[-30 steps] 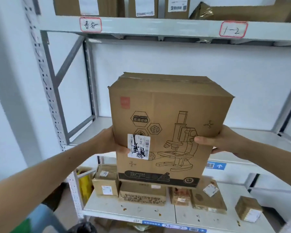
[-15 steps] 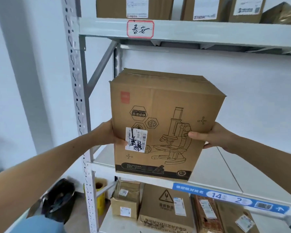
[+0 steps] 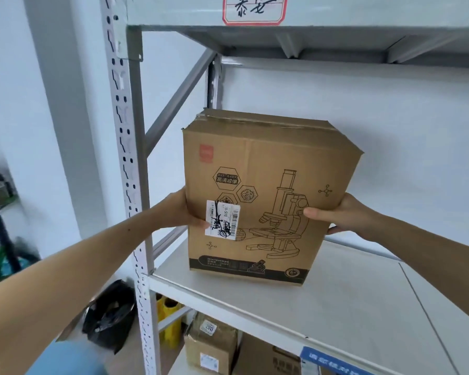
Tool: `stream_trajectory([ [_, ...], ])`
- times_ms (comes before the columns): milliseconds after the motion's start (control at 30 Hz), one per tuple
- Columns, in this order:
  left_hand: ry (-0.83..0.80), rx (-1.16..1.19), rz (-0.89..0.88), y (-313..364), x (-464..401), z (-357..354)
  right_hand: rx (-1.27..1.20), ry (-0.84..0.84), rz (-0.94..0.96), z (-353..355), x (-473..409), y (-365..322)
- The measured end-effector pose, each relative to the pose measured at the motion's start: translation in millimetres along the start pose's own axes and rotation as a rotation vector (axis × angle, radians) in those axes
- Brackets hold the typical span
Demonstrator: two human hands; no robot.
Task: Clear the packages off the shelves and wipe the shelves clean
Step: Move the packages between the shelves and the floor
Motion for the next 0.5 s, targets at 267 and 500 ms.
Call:
stream_trajectory([
  [267,-0.040,0.054,0.082,-36.9,-19.8,-3.2,0.013,-0.066,-0.005,-16.9,-45.4,13.5],
  [500,-0.054,0.143,0.065,-45.5,-28.0,1.4,0.015,-0.069,-0.038,-30.2,-60.8,17.3],
])
Point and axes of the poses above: each hand's wrist, its own x-axis away from the middle knuckle, its own z-axis out of the back of the hand, y = z × x, the point moved 9 cm from there along -x, towards the middle knuckle, and after that the axes turned 6 degrees about x, right-handed, at the moved point
